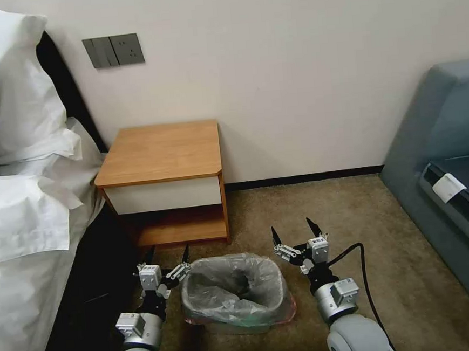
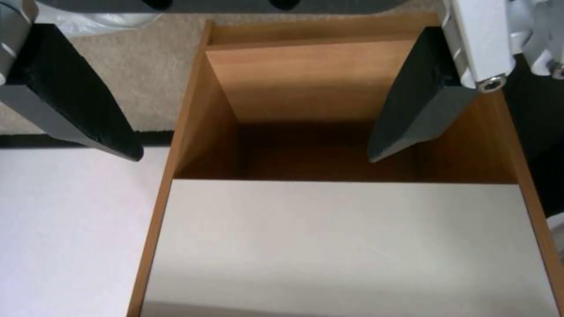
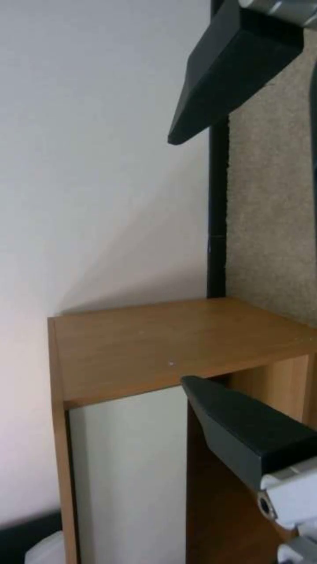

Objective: Pick up the garbage bag from the table and place it over the trash can.

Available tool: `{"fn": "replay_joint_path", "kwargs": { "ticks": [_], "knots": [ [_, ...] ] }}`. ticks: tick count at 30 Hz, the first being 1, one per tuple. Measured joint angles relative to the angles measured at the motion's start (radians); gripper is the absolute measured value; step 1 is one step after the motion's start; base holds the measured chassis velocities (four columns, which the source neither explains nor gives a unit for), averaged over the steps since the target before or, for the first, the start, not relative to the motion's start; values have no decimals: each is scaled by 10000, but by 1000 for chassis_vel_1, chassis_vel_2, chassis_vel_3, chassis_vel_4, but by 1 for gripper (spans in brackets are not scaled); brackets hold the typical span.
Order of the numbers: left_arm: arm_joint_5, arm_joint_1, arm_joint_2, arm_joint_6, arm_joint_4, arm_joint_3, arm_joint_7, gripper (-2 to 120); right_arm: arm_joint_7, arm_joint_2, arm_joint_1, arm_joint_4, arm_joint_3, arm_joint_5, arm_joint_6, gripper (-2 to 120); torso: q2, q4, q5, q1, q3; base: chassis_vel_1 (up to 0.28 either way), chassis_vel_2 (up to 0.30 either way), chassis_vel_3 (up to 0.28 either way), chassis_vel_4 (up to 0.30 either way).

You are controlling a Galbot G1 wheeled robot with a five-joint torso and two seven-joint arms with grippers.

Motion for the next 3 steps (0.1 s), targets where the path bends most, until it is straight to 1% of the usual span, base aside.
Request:
{"fn": "replay_joint_path", "kwargs": {
  "ticks": [3],
  "knots": [
    [0,0,0,0,0,0,-1,96,0,0,0,0,0,0,0,100,0,0,0,0,0,0,0,0,0]
  ]
}}
